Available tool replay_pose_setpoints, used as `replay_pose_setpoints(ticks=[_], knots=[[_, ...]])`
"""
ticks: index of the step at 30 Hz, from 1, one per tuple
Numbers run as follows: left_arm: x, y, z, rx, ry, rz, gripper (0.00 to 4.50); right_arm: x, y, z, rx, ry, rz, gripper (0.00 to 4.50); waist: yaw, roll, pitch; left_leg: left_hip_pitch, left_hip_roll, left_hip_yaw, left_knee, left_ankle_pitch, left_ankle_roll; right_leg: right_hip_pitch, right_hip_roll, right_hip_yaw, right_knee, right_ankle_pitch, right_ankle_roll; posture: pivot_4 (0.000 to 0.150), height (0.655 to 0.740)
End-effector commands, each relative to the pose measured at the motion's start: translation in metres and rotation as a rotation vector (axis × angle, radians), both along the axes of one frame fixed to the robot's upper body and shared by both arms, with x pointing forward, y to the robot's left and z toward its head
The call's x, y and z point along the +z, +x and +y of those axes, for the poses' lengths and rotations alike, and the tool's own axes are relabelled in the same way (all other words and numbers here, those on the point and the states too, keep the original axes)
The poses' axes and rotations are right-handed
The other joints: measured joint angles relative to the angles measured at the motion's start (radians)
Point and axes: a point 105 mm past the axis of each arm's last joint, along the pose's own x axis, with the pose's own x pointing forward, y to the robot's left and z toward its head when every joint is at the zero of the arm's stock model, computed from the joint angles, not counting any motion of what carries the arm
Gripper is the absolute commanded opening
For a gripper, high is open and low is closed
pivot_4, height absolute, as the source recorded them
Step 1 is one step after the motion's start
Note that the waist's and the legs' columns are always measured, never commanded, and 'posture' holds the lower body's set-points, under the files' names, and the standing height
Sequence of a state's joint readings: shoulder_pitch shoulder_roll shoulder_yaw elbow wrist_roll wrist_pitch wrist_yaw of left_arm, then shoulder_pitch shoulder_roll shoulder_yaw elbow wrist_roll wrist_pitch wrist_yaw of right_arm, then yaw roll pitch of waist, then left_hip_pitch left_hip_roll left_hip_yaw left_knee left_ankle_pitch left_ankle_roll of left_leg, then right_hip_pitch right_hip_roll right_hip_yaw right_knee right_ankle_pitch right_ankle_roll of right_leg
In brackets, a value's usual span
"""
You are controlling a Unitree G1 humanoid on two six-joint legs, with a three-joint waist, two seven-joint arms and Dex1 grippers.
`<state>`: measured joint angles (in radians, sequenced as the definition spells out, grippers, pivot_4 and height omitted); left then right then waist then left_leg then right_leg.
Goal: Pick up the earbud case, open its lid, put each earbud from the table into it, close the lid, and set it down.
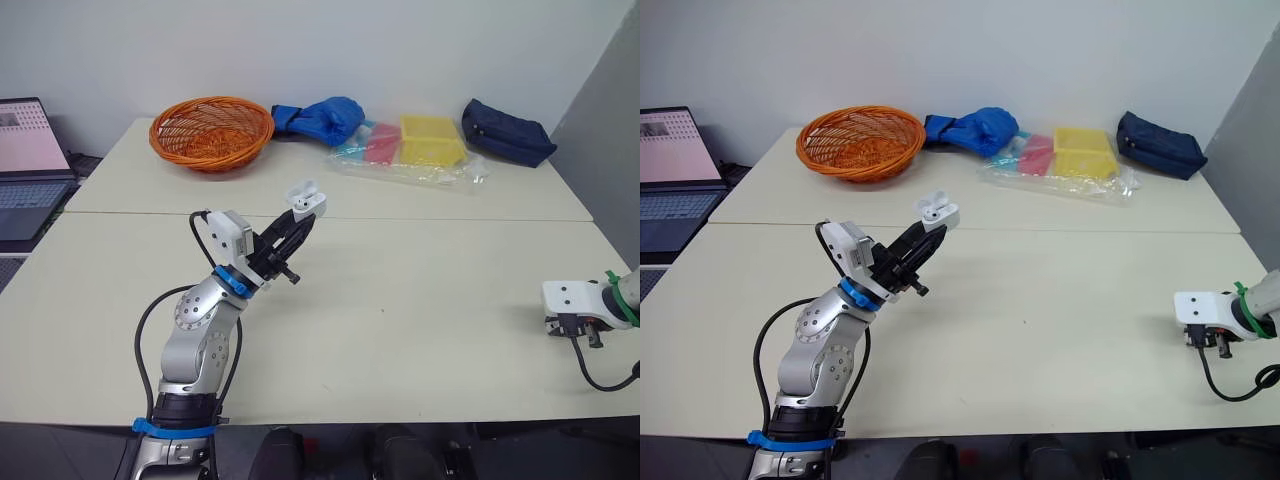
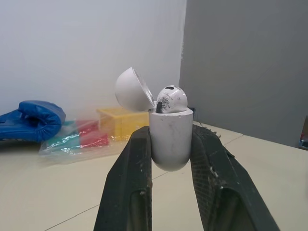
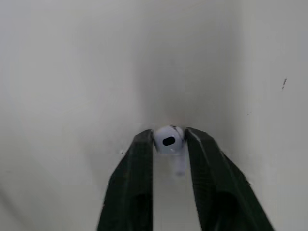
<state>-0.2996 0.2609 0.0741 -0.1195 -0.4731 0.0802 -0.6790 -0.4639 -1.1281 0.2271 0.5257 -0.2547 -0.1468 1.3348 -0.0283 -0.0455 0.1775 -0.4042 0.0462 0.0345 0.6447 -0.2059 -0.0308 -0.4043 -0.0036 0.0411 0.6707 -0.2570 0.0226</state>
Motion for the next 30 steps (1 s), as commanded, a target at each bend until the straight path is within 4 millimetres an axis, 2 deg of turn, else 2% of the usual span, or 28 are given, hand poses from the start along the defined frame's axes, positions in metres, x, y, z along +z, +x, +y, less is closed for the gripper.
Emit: replay_pose_setpoints(ticks=[1, 5, 7, 9, 10, 12, 13, 15, 16, 17, 18, 20, 23, 26, 30], knots=[[0.017, -0.004, -0.003, -0.015, -0.009, -0.068, 0.73, -0.007, 0.0, 0.0, -0.004, -0.006, 0.002, 0.41, -0.001, 0.0, 0.0, 0.001, 0.0, 0.0, 0.0, 0.0, 0.0, 0.0, 0.0, 0.001, 0.0, 0.0, 0.0, 0.15, 0.74], [0.018, -0.003, -0.004, -0.018, -0.01, -0.071, 0.73, -0.005, 0.002, 0.002, -0.003, 0.007, -0.012, 0.41, -0.001, 0.0, 0.0, 0.002, 0.0, 0.0, 0.0, 0.0, 0.0, 0.001, 0.0, 0.001, 0.0, 0.0, 0.0, 0.15, 0.74], [0.018, -0.003, -0.003, -0.017, -0.009, -0.073, 0.73, 0.005, 0.005, 0.015, 0.003, 0.076, -0.018, 0.41, -0.002, 0.0, 0.0, 0.003, 0.0, 0.0, 0.0, 0.0, 0.0, 0.001, 0.0, 0.001, 0.0, 0.0, 0.0, 0.15, 0.74], [0.018, -0.003, -0.002, -0.016, -0.008, -0.073, 0.73, 0.018, 0.009, 0.042, 0.021, 0.194, -0.008, 0.41, -0.006, 0.0, 0.0, 0.003, 0.0, 0.001, -0.001, 0.0, 0.0, 0.0, 0.0, 0.002, 0.001, 0.0, 0.0, 0.15, 0.74], [0.017, -0.003, -0.002, -0.016, -0.008, -0.073, 0.73, 0.031, 0.019, 0.068, 0.02, 0.306, -0.043, 0.41, -0.008, 0.0, 0.0, 0.003, 0.0, 0.001, -0.001, 0.0, 0.0, 0.0, 0.0, 0.002, 0.002, 0.0, 0.0, 0.15, 0.74], [0.017, -0.002, -0.001, -0.016, -0.007, -0.072, 0.73, 0.047, 0.026, 0.097, 0.015, 0.431, -0.071, 0.41, -0.018, 0.002, 0.002, 0.003, 0.001, 0.0, -0.002, 0.0, 0.0, -0.001, 0.002, 0.002, 0.003, 0.001, 0.0, 0.15, 0.74], [0.017, -0.002, -0.001, -0.017, -0.007, -0.073, 0.73, 0.061, 0.035, 0.121, 0.015, 0.544, -0.131, 0.41, -0.018, 0.004, 0.003, 0.003, 0.001, -0.001, -0.003, 0.0, 0.0, -0.002, 0.003, 0.002, 0.006, 0.002, 0.003, 0.15, 0.74], [0.017, -0.001, -0.003, -0.02, -0.011, -0.075, 0.73, 0.127, 0.056, 0.204, -0.015, 1.062, -0.29, 0.41, -0.026, 0.004, 0.004, 0.004, 0.001, -0.002, -0.004, 0.0, 0.0, -0.002, 0.004, 0.001, 0.008, 0.002, 0.003, 0.15, 0.74], [0.018, -0.001, -0.004, -0.021, -0.013, -0.076, 0.73, 0.149, 0.055, 0.227, -0.041, 1.233, -0.284, 0.41, -0.034, 0.005, 0.005, 0.004, 0.003, -0.003, -0.004, 0.0, 0.0, -0.003, 0.005, 0.002, 0.009, 0.002, 0.003, 0.15, 0.74], [0.018, 0.0, -0.005, -0.024, -0.018, -0.076, 0.73, 0.161, 0.048, 0.25, -0.012, 1.345, -0.279, 0.41, -0.032, 0.007, 0.006, 0.003, 0.004, -0.003, -0.004, 0.0, -0.001, -0.006, 0.005, 0.003, 0.01, 0.004, 0.0, 0.15, 0.74], [0.017, 0.0, -0.005, -0.027, -0.022, -0.076, 0.73, 0.166, 0.042, 0.261, 0.003, 1.396, -0.279, 0.41, -0.027, 0.008, 0.006, 0.002, 0.004, -0.007, -0.005, 0.0, -0.001, -0.006, 0.005, 0.002, 0.01, 0.004, 0.0, 0.15, 0.74], [0.017, 0.001, -0.008, -0.034, -0.026, -0.074, 0.73, 0.176, 0.036, 0.282, 0.005, 1.508, -0.307, 0.41, 0.002, 0.006, 0.005, 0.0, 0.004, -0.007, -0.007, 0.001, -0.001, -0.006, 0.009, -0.003, 0.009, 0.001, -0.003, 0.15, 0.74], [0.018, 0.001, -0.009, -0.04, -0.031, -0.075, 0.73, 0.184, 0.032, 0.294, -0.01, 1.579, -0.324, 0.41, 0.021, 0.006, 0.005, -0.006, 0.003, -0.007, -0.009, 0.0, -0.002, -0.009, 0.006, -0.005, 0.006, -0.001, -0.004, 0.15, 0.74], [0.02, 0.0, -0.01, -0.054, -0.022, -0.083, 0.73, 0.19, 0.036, 0.298, -0.041, 1.587, -0.348, 0.41, 0.023, 0.006, 0.005, -0.02, 0.001, -0.004, -0.006, 0.0, -0.002, -0.021, 0.0, -0.003, 0.007, 0.003, -0.003, 0.15, 0.74], [0.022, -0.001, -0.011, -0.068, -0.018, -0.09, 0.73, 0.19, 0.038, 0.301, -0.049, 1.57, -0.356, 0.41, 0.022, 0.006, 0.005, -0.022, 0.001, -0.003, -0.001, -0.002, 0.003, -0.021, 0.0, -0.003, 0.004, 0.003, 0.0, 0.15, 0.74]])
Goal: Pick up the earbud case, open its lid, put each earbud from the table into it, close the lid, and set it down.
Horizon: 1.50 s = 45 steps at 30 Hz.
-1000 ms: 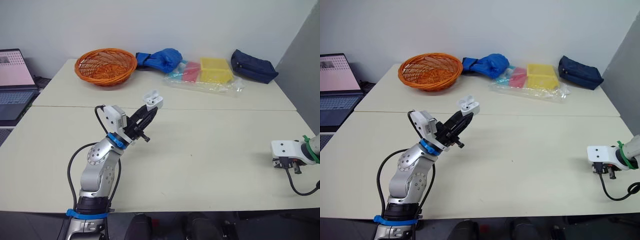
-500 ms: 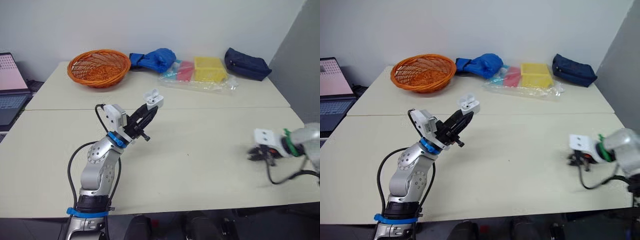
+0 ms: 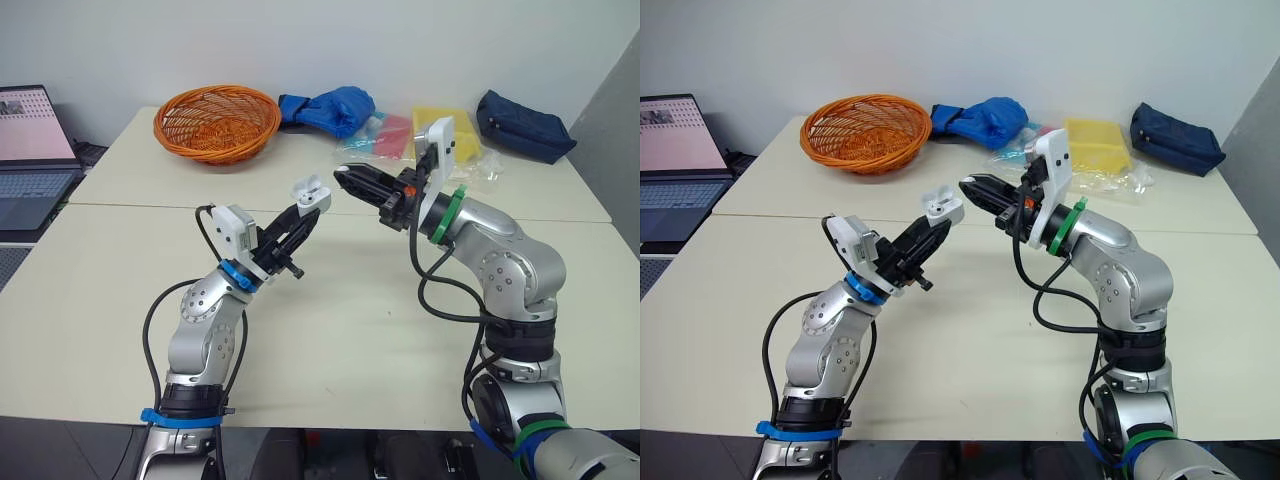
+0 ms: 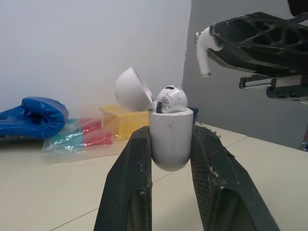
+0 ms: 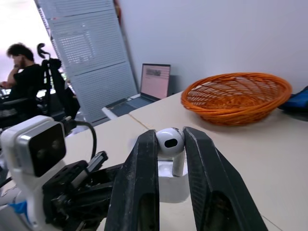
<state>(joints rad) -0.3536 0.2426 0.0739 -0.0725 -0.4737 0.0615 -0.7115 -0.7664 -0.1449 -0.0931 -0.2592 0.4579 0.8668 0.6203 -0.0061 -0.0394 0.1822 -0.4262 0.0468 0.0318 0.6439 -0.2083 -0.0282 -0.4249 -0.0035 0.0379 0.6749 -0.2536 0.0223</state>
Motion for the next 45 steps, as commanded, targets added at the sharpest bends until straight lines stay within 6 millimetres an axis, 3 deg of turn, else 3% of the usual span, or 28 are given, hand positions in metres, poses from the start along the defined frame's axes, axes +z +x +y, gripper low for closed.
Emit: replay_pose_setpoints(ticks=[1, 8, 13, 19, 31, 39, 45], knots=[[0.015, -0.006, -0.005, -0.034, -0.008, -0.06, 0.73, 0.016, -0.004, 0.004, 0.007, 0.013, -0.06, 0.41, -0.001, 0.0, 0.0, 0.0, 0.0, 0.0, 0.0, 0.0, 0.0, 0.0, 0.0, 0.0, 0.0, 0.0, 0.0, 0.15, 0.74], [0.016, -0.008, -0.008, -0.045, -0.011, -0.063, 0.73, 0.019, -0.005, 0.013, 0.023, 0.016, -0.064, 0.41, -0.014, 0.0, 0.0, 0.001, 0.001, -0.002, 0.0, 0.0, 0.0, 0.0, 0.005, 0.0, 0.002, -0.002, 0.001, 0.15, 0.74], [0.016, -0.01, -0.011, -0.061, -0.01, -0.067, 0.73, 0.009, -0.004, 0.021, 0.035, -0.007, -0.056, 0.41, -0.023, 0.0, 0.0, 0.001, 0.001, -0.002, 0.0, 0.0, 0.0, 0.0, 0.005, 0.0, 0.003, -0.003, 0.001, 0.15, 0.74], [0.018, -0.011, -0.012, -0.067, -0.008, -0.073, 0.73, -0.003, 0.0, 0.021, 0.023, -0.031, -0.047, 0.41, -0.024, 0.0, 0.0, 0.001, 0.001, -0.002, 0.0, 0.0, 0.0, 0.0, 0.005, 0.001, 0.003, -0.003, 0.002, 0.15, 0.74], [0.02, -0.014, -0.014, -0.077, -0.014, -0.074, 0.73, -0.009, 0.008, 0.009, -0.014, -0.072, -0.06, 0.41, -0.024, 0.0, 0.0, 0.001, 0.001, -0.002, 0.0, 0.0, 0.0, 0.0, 0.005, 0.001, 0.003, -0.003, 0.002, 0.15, 0.74], [0.021, -0.012, -0.014, -0.084, -0.014, -0.075, 0.73, -0.015, 0.006, 0.013, -0.006, -0.092, -0.058, 0.41, -0.024, 0.0, 0.0, 0.001, 0.001, -0.002, 0.0, 0.0, 0.0, 0.0, 0.005, 0.001, 0.003, -0.003, 0.002, 0.15, 0.74], [0.021, -0.012, -0.013, -0.087, -0.009, -0.073, 0.73, -0.013, 0.004, 0.013, 0.002, -0.072, -0.054, 2.53, -0.024, 0.0, 0.0, 0.001, 0.001, -0.002, 0.0, 0.0, 0.0, 0.0, 0.005, 0.001, 0.003, -0.003, 0.002, 0.15, 0.74]])
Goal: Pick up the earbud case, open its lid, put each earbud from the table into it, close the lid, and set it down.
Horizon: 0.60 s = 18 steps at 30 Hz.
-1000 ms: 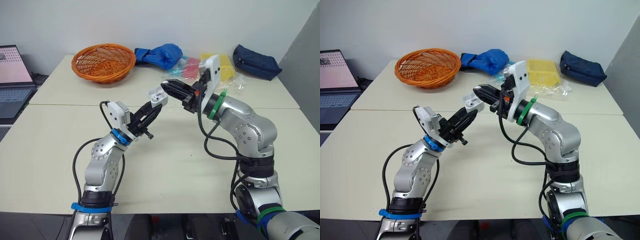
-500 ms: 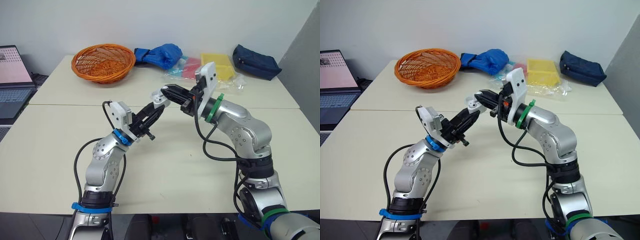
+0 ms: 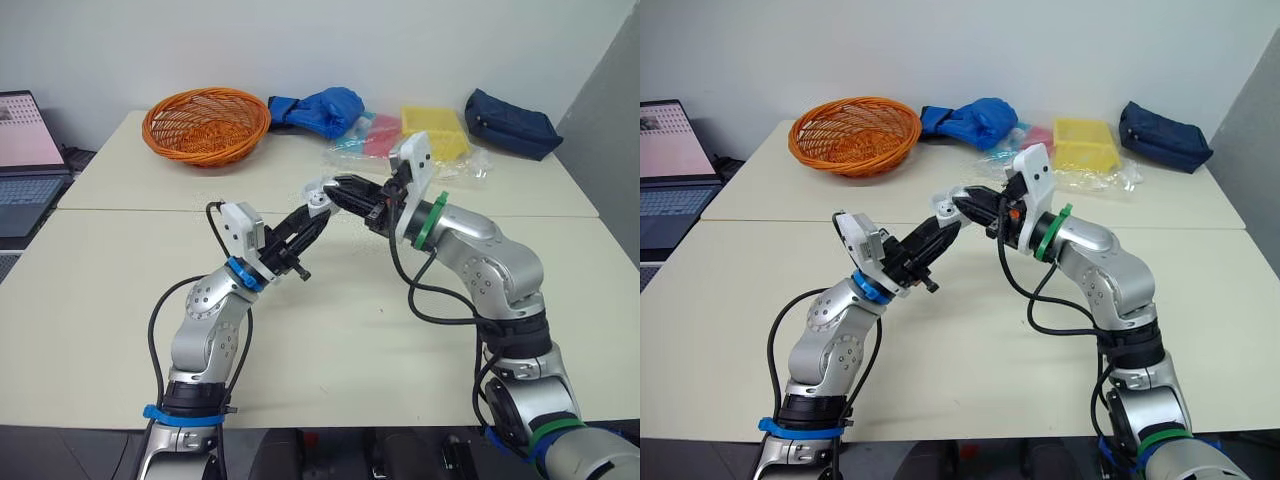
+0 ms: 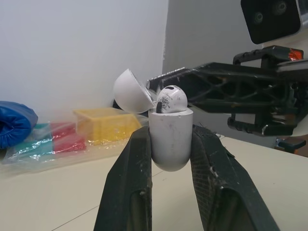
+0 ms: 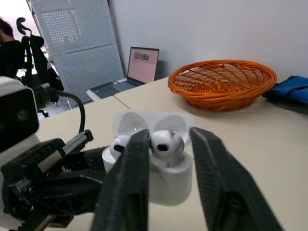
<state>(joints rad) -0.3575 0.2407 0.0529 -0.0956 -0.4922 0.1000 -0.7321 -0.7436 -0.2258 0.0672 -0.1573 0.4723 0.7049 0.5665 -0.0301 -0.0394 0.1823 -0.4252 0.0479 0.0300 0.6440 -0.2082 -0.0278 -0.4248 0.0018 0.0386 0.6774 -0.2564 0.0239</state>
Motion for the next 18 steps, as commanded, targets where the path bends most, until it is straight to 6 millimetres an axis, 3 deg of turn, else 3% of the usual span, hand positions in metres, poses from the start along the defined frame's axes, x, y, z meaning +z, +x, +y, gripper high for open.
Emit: replay_pose_setpoints(ticks=[1, 2, 9, 12, 14, 18], knots=[[0.02, -0.008, -0.003, -0.026, -0.015, -0.084, 0.73, 0.011, -0.006, 0.002, 0.023, 0.022, -0.04, 2.9, 0.0, 0.0, 0.0, 0.0, 0.0, 0.0, 0.0, 0.0, 0.0, 0.0, 0.0, 0.0, 0.0, 0.0, 0.0, 0.15, 0.74], [0.02, -0.008, -0.003, -0.026, -0.015, -0.083, 0.73, 0.014, -0.005, 0.0, 0.02, 0.036, -0.038, 3.21, 0.0, 0.0, 0.0, 0.0, 0.0, 0.0, 0.0, 0.0, 0.0, 0.0, 0.0, 0.0, 0.0, 0.0, 0.0, 0.15, 0.74], [0.018, -0.008, -0.003, -0.026, -0.008, -0.08, 0.73, 0.055, -0.019, -0.023, 0.191, 0.267, 0.069, 3.21, 0.001, 0.0, 0.0, 0.0, 0.0, 0.0, 0.0, 0.0, 0.0, 0.0, 0.0, 0.0, 0.0, 0.0, 0.0, 0.15, 0.74], [0.016, -0.009, -0.004, -0.043, 0.004, -0.072, 0.73, 0.06, -0.005, -0.036, 0.157, 0.241, 0.123, 3.21, 0.0, 0.0, 0.0, 0.0, 0.0, 0.0, 0.0, 0.0, 0.0, 0.0, -0.001, 0.0, 0.0, 0.0, 0.0, 0.15, 0.74], [0.014, -0.011, -0.008, -0.081, 0.017, -0.062, 0.73, 0.057, 0.009, -0.043, 0.104, 0.22, 0.158, 3.21, -0.001, 0.0, 0.0, 0.001, 0.0, 0.0, 0.0, 0.0, 0.0, 0.001, -0.001, 0.0, 0.0, 0.0, 0.0, 0.15, 0.74], [0.01, -0.017, -0.016, -0.174, 0.079, -0.061, 0.73, 0.021, 0.042, -0.056, -0.027, -0.02, 0.208, 2.32, -0.002, 0.0, 0.0, 0.001, 0.0, 0.001, 0.0, 0.0, 0.0, 0.001, 0.0, 0.0, 0.0, 0.0, 0.0, 0.15, 0.74]])
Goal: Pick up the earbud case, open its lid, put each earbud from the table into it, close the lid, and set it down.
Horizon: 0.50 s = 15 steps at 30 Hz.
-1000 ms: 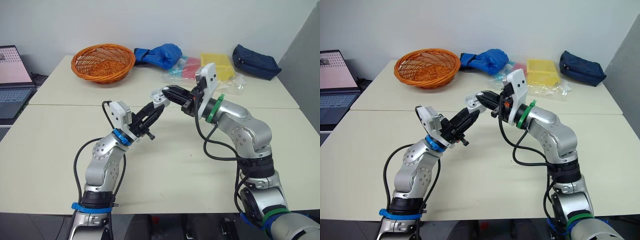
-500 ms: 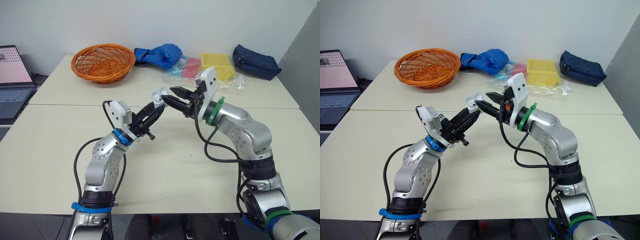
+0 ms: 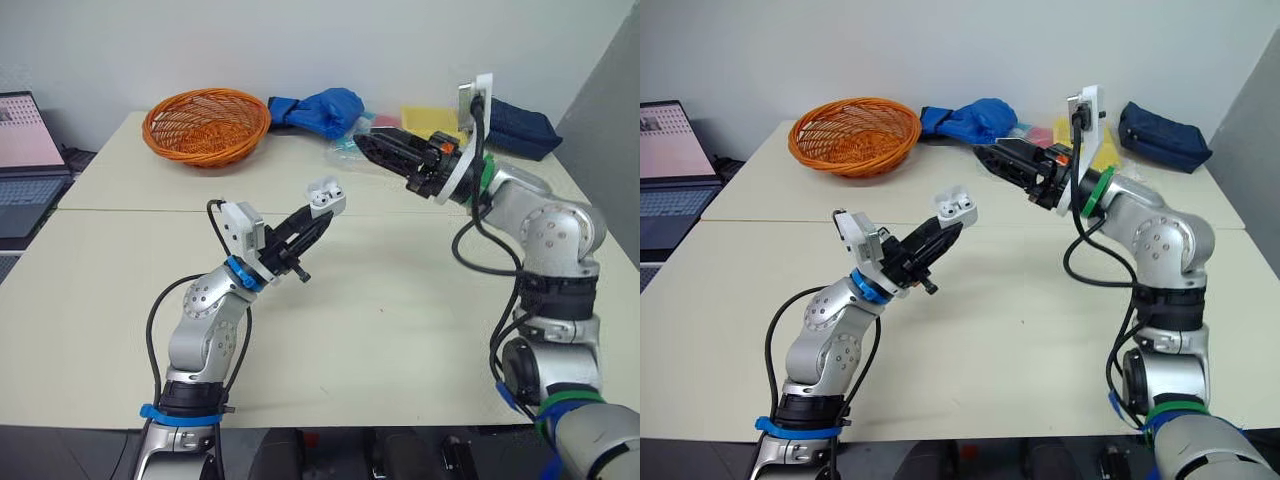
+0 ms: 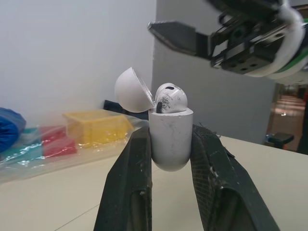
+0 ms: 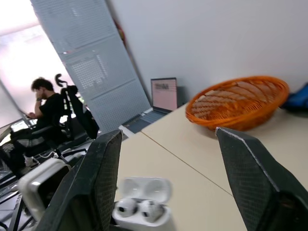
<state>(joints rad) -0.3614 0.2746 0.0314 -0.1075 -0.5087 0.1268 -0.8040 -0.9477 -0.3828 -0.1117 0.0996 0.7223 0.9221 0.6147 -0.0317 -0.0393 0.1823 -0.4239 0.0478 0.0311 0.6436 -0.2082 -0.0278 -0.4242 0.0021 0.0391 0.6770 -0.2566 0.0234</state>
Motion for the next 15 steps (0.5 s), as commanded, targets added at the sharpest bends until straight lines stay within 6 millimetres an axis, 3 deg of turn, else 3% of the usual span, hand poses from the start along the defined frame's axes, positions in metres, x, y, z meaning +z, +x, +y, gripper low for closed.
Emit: replay_pose_setpoints(ticks=[1, 3, 6, 12, 15], knots=[[0.01, -0.012, -0.01, -0.105, 0.04, -0.056, 0.73, -0.023, 0.022, -0.011, -0.051, -0.191, 0.034, 1.96, 0.0, 0.0, 0.0, 0.0, 0.0, 0.0, 0.0, 0.0, 0.0, 0.0, 0.0, 0.0, 0.0, 0.0, 0.0, 0.15, 0.74], [0.009, -0.014, -0.012, -0.132, 0.062, -0.059, 0.73, -0.035, 0.028, -0.013, -0.041, -0.258, 0.085, 1.21, 0.0, 0.0, 0.0, 0.0, 0.0, 0.001, 0.0, 0.0, 0.0, 0.0, 0.0, 0.0, -0.001, 0.0, 0.0, 0.15, 0.74], [0.009, -0.015, -0.014, -0.155, 0.078, -0.067, 0.73, -0.036, 0.028, -0.004, 0.021, -0.237, 0.102, 0.15, 0.001, 0.0, 0.0, -0.001, 0.0, 0.002, -0.001, 0.0, 0.001, -0.001, 0.0, 0.0, -0.002, 0.0, 0.0, 0.15, 0.74], [0.003, -0.014, -0.02, -0.178, 0.139, -0.074, 0.73, -0.025, 0.013, 0.021, 0.201, -0.287, 0.074, 0.05, 0.0, 0.001, 0.001, -0.001, 0.0, 0.001, -0.001, -0.001, 0.001, -0.001, 0.0, -0.001, -0.002, 0.0, 0.0, 0.15, 0.74], [0.002, -0.014, -0.02, -0.171, 0.129, -0.063, 0.73, -0.016, -0.007, 0.025, 0.33, -0.303, 0.06, 0.05, 0.001, 0.001, 0.001, -0.002, 0.0, 0.001, -0.001, -0.001, 0.001, -0.001, 0.0, -0.001, -0.002, 0.0, 0.0, 0.15, 0.74]])
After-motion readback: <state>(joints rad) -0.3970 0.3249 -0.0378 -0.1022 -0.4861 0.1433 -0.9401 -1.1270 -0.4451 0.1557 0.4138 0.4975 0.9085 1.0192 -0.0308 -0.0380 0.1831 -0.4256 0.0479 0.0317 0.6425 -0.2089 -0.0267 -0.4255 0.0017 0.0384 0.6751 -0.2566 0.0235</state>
